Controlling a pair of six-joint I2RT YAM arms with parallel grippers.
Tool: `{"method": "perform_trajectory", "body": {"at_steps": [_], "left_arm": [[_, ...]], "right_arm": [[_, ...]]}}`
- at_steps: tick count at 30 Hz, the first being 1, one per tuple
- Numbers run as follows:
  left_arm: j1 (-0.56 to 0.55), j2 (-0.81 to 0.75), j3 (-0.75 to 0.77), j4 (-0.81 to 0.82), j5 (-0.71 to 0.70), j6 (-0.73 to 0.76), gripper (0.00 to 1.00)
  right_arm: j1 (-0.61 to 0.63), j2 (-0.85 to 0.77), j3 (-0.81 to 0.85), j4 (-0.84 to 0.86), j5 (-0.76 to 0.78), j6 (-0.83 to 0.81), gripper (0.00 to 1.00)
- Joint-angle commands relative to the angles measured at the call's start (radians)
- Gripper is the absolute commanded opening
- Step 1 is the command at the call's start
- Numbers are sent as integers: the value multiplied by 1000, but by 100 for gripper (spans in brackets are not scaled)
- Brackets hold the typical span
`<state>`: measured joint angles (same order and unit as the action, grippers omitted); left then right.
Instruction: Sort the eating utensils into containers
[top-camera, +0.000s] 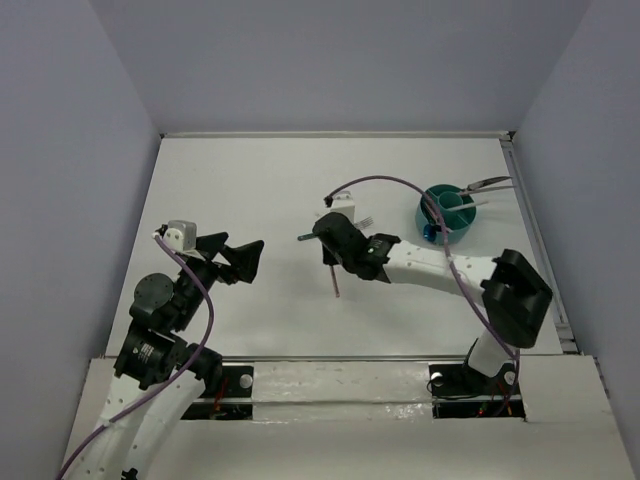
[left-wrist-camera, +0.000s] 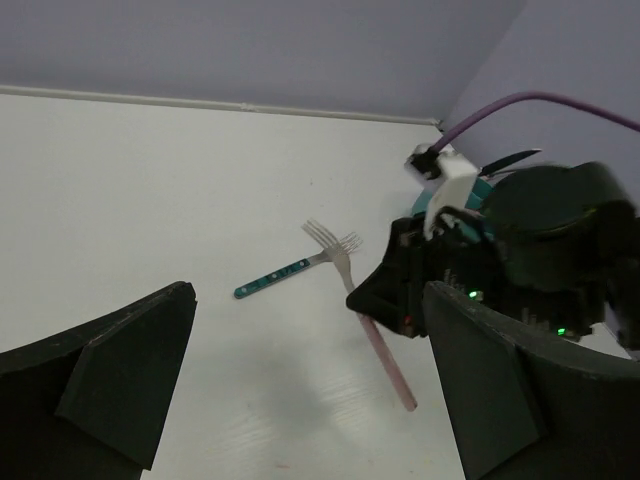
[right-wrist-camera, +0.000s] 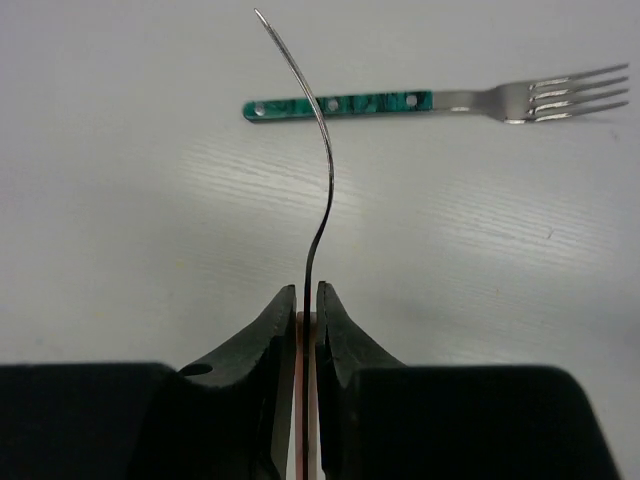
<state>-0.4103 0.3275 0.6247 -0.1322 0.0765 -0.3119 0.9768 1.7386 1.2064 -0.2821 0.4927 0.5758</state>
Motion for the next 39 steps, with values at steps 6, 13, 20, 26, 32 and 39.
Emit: {"method": "perform_trajectory", "body": {"at_steps": [6,13,20,26,32,39], "left_arm": [[7,-10,21,43,11,10,99],[7,-5,20,46,14,10,99],[7,7,21,48,26,11,99],[-2,7,21,43,19,14,99],[-24,13,24,43,14,19,99],[-33,12,27,46,14,22,99]], "right_arm": [[5,-548,-157,224,289,-164,0],[-250,-833,-289,402,510,-359,0],[-588,-872,-373,789,583,-621,0],[-815,-713,-401,867,543,-604,0],[-966,-645,-413,770,371,-370,0],[-975,-498,-470,991,213,-396,0]]}}
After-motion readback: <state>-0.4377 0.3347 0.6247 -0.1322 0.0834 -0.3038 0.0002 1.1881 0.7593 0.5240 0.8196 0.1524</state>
